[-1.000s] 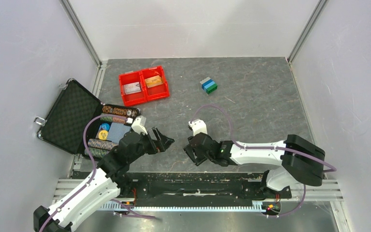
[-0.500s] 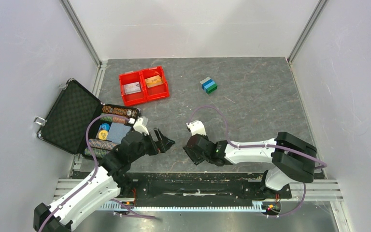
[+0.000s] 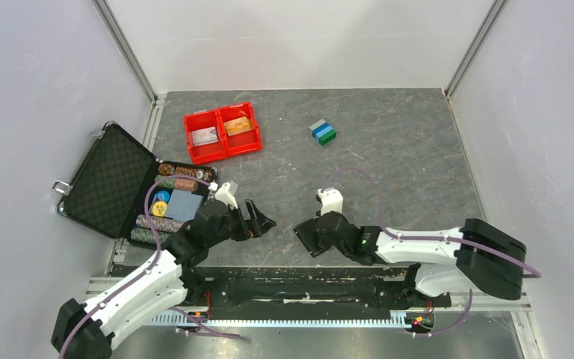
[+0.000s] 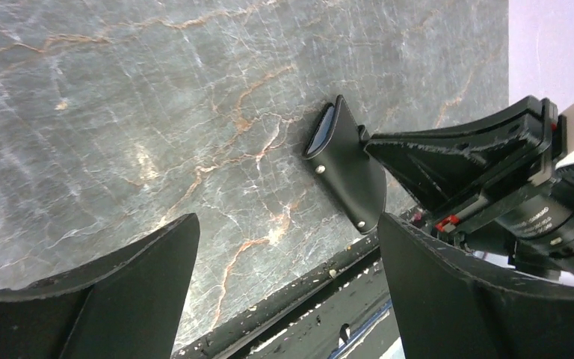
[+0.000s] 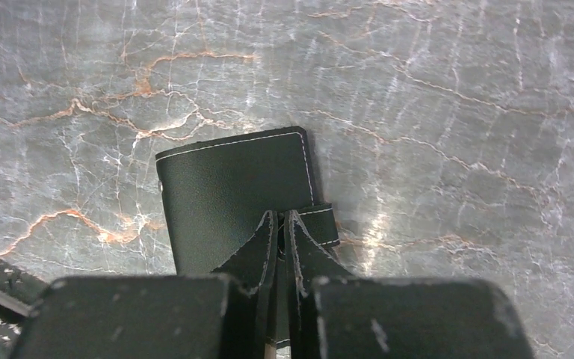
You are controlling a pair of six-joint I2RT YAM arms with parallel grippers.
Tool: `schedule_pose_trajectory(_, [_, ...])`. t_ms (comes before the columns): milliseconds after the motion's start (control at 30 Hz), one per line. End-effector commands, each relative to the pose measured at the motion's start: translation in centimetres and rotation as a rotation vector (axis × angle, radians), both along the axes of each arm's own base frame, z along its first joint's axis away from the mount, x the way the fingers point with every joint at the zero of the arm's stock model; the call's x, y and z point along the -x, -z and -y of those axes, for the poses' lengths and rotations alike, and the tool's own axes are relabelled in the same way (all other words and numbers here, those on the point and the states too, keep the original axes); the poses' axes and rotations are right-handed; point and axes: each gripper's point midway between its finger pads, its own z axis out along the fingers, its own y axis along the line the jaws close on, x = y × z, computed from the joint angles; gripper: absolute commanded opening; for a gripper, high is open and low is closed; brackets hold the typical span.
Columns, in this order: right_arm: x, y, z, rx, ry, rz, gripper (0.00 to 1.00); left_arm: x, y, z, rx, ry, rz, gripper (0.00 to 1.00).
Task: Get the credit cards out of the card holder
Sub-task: Open the card holder at the center of the board.
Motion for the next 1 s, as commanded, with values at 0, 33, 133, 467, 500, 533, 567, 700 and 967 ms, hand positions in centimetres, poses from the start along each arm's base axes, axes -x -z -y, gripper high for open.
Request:
schedule_pose_trajectory(0, [-0.5, -2.2, -0.2, -0.229, 0.058, 0.004, 0.0, 0.1, -0.8, 2.1, 0.1, 0.077, 0.023, 0.94])
schedule_pose_trajectory(33, [-0.5, -2.5, -0.1, -0.265, 0.069, 0.005, 0.0, 0.2, -0.7, 2.5, 0.12, 0.089, 0.016, 0.94])
schedule_pose_trajectory(133, [-0.5, -3.3, 0.1, -0.344, 0.086, 0.0, 0.0, 0.0, -1.0, 4.0, 0.197, 0.12, 0.022, 0.94])
schedule_pose_trajectory(467, [-0.6, -4.9, -0.8, -0.478, 0.105, -0.017, 0.0, 0.0, -0.4, 8.6, 0.256, 0.241, -0.001, 0.94])
schedule_pose_trajectory(500, [-0.6, -5.0, -1.0, -0.487, 0.102, -0.018, 0.0, 0.0, -0.1, 9.0, 0.251, 0.249, -0.013, 0.94])
schedule_pose_trajectory(533, [-0.6, -5.1, -1.1, -0.492, 0.101, -0.02, 0.0, 0.0, 0.0, 9.4, 0.254, 0.256, -0.013, 0.94])
schedule_pose_trajectory(567, [-0.6, -5.0, -1.2, -0.495, 0.099, -0.023, 0.0, 0.1, 0.4, 9.8, 0.247, 0.264, -0.021, 0.94])
schedule_pose_trajectory(700, [-0.4, -4.8, -1.6, -0.508, 0.089, -0.038, 0.0, 0.2, 1.0, 11.0, 0.262, 0.295, -0.039, 0.87])
schedule_pose_trajectory(967, [-0.3, -4.0, -0.5, -0.491, 0.1, -0.039, 0.0, 0.3, 2.3, 11.3, 0.238, 0.303, -0.066, 0.43])
